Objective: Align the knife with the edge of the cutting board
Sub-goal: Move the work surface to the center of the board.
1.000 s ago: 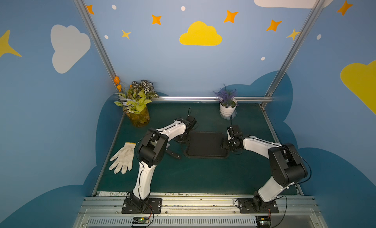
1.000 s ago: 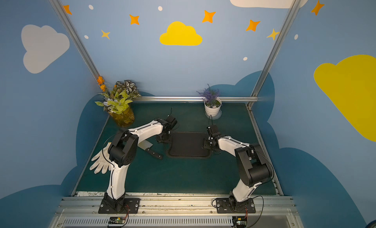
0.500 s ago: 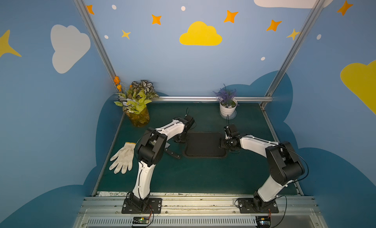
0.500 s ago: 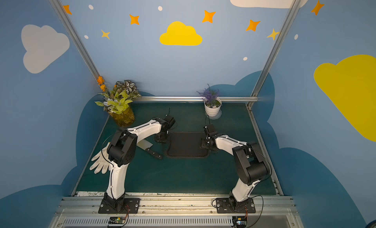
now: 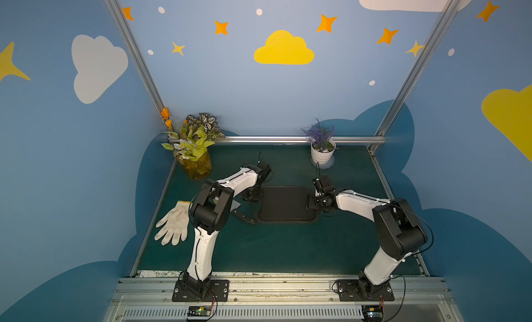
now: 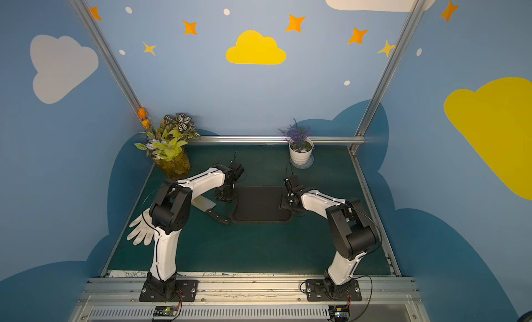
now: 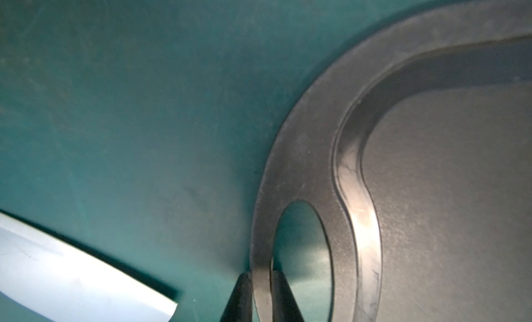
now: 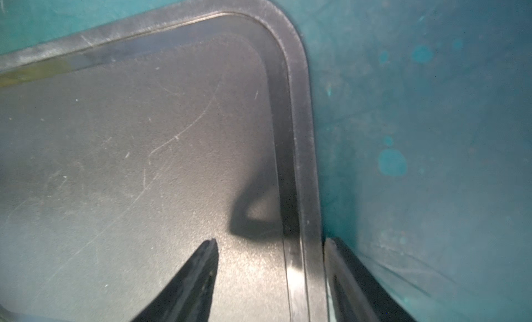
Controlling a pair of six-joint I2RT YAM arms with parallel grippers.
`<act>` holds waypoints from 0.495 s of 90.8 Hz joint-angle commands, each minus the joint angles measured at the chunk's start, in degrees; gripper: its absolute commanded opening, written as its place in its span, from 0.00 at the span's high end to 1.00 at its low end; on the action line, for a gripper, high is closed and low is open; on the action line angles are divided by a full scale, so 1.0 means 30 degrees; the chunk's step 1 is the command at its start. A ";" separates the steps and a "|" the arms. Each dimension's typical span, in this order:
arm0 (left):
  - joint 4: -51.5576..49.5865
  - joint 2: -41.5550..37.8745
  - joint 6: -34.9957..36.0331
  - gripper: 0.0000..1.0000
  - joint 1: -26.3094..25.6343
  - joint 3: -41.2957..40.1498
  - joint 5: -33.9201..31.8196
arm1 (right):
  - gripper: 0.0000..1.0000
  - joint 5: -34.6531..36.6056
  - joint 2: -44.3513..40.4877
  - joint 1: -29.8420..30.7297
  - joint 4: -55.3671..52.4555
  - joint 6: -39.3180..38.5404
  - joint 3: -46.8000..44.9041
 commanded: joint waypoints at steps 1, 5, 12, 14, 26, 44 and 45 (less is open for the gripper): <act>-0.1710 0.1158 0.0168 0.84 0.0525 -0.0641 -0.0752 | 0.38 -0.1694 0.0728 0.0502 -0.0695 0.0389 -0.0069; -0.1724 0.1158 0.0183 0.84 0.0528 -0.0611 -0.0725 | 0.38 -0.1657 0.0743 0.0523 -0.0723 0.0388 -0.0043; -0.1703 0.1172 0.0174 0.84 0.0528 -0.0578 -0.0671 | 0.38 -0.1584 0.0778 0.0521 -0.0779 0.0417 -0.0035; -0.1686 0.1184 0.0182 0.84 0.0528 -0.0568 -0.0666 | 0.38 -0.1560 0.0801 0.0521 -0.0792 0.0403 -0.0026; -0.1587 0.1228 0.0161 0.83 0.0515 -0.0473 -0.0470 | 0.37 -0.1558 0.0852 0.0527 -0.0824 0.0495 -0.0053; -0.1524 0.1361 0.0207 0.83 0.0497 -0.0261 -0.0361 | 0.38 -0.1446 0.0667 0.0523 -0.0977 0.0509 -0.0195; -0.1524 0.1362 0.0210 0.83 0.0498 -0.0257 -0.0367 | 0.37 -0.1445 0.0664 0.0522 -0.0984 0.0507 -0.0212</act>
